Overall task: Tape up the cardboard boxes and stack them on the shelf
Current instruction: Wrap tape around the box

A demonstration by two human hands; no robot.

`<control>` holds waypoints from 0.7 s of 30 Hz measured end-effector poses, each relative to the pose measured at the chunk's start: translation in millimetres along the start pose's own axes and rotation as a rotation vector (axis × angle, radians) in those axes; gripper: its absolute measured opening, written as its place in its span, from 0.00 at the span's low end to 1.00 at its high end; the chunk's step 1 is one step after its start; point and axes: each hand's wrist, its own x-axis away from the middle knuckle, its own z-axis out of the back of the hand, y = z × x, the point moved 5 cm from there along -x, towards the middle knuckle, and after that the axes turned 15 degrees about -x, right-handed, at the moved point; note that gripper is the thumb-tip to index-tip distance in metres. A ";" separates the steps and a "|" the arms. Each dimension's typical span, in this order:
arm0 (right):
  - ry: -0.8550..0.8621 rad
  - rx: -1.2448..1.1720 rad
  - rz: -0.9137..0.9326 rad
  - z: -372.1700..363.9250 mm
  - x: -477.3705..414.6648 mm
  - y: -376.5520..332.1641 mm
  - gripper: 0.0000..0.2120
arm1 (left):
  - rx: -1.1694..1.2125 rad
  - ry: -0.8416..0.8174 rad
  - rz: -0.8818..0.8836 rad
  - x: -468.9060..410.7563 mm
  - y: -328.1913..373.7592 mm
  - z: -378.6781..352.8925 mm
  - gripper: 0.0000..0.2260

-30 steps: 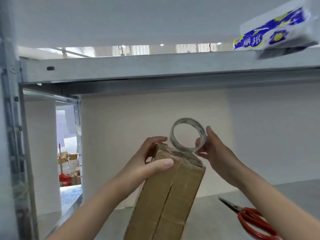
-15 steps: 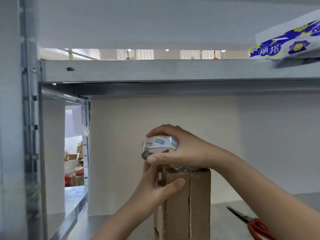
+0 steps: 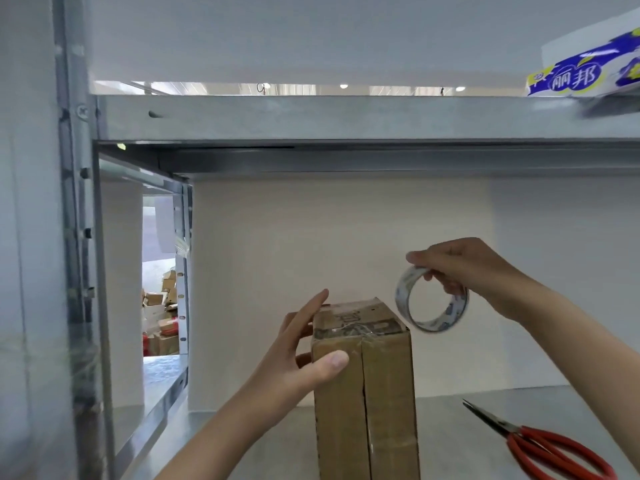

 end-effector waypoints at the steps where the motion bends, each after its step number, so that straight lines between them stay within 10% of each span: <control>1: -0.004 0.035 -0.036 -0.2 4.9 10.1 0.18 | -0.006 0.002 0.000 0.2 0.1 -1.0 0.38; 7: -0.147 0.080 -0.199 -46.7 39.8 71.3 0.18 | -0.023 0.058 0.021 5.4 -8.1 5.6 0.36; 14: -0.252 -0.544 -0.211 -84.1 42.5 80.8 0.15 | -0.055 0.092 0.342 63.1 -44.4 25.4 0.49; 21: -0.352 -0.352 -0.077 -126.5 41.3 70.9 0.21 | -0.185 -0.032 0.486 69.4 -42.9 41.1 0.59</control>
